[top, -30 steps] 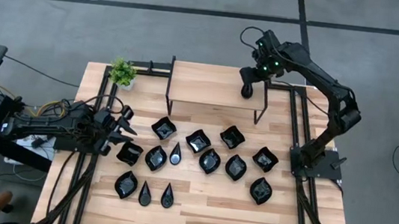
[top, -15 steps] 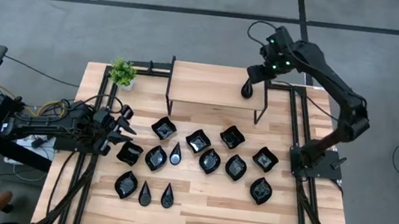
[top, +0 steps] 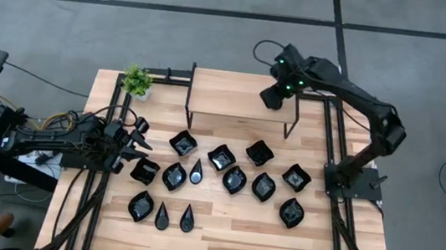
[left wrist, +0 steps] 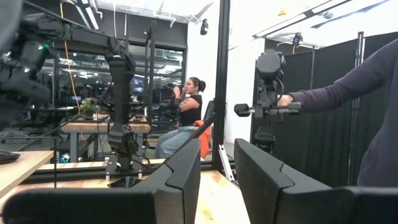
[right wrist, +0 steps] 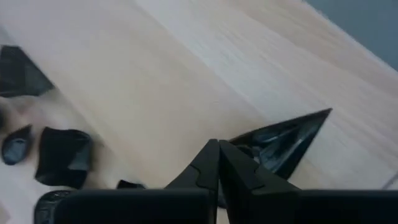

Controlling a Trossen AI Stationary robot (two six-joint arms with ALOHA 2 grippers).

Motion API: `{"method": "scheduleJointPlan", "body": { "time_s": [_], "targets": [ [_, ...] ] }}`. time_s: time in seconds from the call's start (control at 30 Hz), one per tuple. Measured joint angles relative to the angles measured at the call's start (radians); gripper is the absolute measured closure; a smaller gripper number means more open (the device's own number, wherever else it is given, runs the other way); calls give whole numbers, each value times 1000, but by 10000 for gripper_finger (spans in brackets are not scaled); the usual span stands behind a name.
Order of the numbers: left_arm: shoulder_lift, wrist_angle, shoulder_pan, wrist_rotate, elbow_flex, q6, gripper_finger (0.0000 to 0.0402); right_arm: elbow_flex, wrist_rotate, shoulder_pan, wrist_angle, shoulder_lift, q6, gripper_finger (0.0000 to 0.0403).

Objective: Pick & Place Mini shaped plates
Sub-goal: Stack the black plate on top of the black plate on the shelf

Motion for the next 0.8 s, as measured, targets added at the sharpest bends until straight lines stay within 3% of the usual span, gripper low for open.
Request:
{"method": "scheduleJointPlan", "body": {
  "time_s": [0.37, 0.8],
  "targets": [
    [0, 0, 0, 0, 0, 0, 302, 0, -2, -6, -2, 85, -9, 397],
    [0, 0, 0, 0, 0, 0, 302, 1, -3, -4, -29, -116, 25, 402]
  ]
}}
